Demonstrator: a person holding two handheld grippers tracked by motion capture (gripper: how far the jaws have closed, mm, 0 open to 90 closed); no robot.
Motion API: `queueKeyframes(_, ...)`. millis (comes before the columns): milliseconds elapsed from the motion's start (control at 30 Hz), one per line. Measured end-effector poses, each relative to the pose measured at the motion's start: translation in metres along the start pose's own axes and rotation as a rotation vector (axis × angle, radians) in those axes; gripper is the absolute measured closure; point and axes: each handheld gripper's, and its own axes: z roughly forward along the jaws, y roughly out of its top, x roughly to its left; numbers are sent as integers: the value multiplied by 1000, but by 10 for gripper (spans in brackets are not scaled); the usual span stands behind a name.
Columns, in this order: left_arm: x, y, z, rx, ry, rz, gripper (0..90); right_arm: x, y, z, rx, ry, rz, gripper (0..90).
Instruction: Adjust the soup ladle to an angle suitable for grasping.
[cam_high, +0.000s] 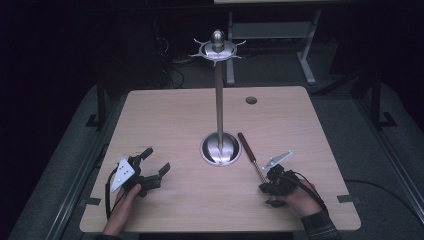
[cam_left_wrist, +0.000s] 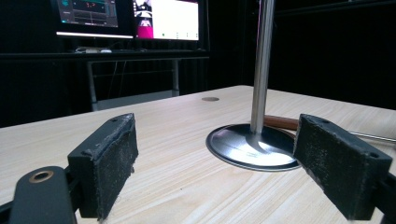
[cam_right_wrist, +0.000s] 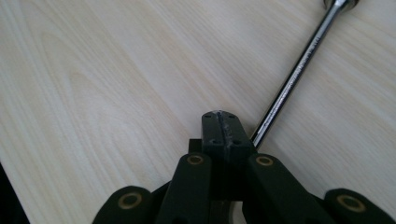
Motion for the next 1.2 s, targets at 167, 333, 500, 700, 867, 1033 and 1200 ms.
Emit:
queueKeyframes(167,0,0,0,0,0,0,131,-6,-3,-3,1,-16,18,896)
queueKeyframes(333,0,0,0,0,0,0,131,-14,-6,-7,4,-39,41,896)
queueKeyframes(500,0,0,0,0,0,0,131,-21,-9,-11,3,-58,65,896)
queueKeyframes(700,0,0,0,1,0,1,131,-30,-12,-15,5,-83,76,896)
queueKeyframes(867,0,0,0,1,1,1,131,-36,-13,-17,3,-96,89,896)
queueKeyframes(1033,0,0,0,1,1,0,131,-43,-13,-19,3,-116,95,896)
queueKeyframes(1200,0,0,0,0,1,0,131,-48,-13,-20,7,-127,101,896)
